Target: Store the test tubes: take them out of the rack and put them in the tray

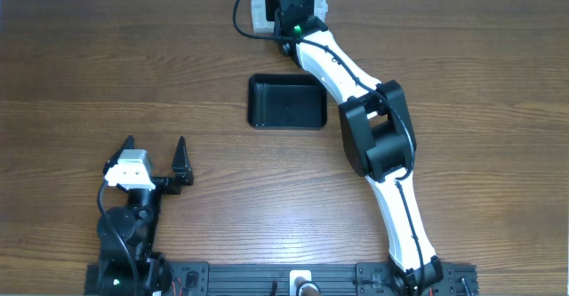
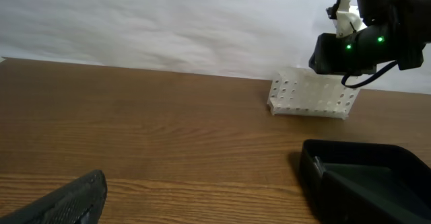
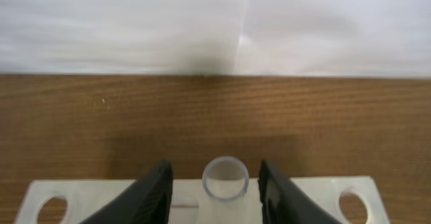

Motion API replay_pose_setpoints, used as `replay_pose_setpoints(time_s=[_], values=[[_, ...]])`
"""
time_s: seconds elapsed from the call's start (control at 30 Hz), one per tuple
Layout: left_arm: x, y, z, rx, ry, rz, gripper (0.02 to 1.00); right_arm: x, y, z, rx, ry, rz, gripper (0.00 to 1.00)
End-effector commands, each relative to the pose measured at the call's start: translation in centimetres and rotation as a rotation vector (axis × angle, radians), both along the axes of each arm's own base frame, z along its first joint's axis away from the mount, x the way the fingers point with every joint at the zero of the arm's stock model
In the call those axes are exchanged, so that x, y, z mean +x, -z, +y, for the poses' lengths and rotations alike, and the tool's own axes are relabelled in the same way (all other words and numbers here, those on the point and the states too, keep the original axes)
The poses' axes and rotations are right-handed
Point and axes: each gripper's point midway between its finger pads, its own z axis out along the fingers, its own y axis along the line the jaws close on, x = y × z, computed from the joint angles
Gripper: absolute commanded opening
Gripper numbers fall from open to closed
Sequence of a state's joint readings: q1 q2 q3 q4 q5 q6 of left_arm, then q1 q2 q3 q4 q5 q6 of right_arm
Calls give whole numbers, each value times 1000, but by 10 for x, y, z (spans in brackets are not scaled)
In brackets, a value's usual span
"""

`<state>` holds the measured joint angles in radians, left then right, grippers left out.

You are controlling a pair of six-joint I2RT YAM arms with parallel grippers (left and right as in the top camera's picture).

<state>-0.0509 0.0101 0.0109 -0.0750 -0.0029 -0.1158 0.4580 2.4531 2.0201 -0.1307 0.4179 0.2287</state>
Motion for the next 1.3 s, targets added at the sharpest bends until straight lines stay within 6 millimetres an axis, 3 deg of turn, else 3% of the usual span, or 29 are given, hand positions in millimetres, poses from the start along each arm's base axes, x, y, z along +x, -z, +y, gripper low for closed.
replay_pose_setpoints(time_s=[0.03,0.67,0.87,1.03,1.2,1.3], values=[[0,1,-1,6,8,-2,998,4,0,-4,-18,19,-8,301],[0,1,-1,6,8,-2,1000,4,0,-10,-46,34,-7,97],[0,1,-1,6,8,-2,998,4,-25,-11,-69,21,-35,71],[0,1,-1,6,8,-2,1000,-5,-94,-15,-36,21,-113,71],[0,1,-1,6,8,-2,998,-32,-198,-22,31,18,-242,71],[0,1,-1,6,8,-2,1000,-62,-259,-27,65,6,-305,66]])
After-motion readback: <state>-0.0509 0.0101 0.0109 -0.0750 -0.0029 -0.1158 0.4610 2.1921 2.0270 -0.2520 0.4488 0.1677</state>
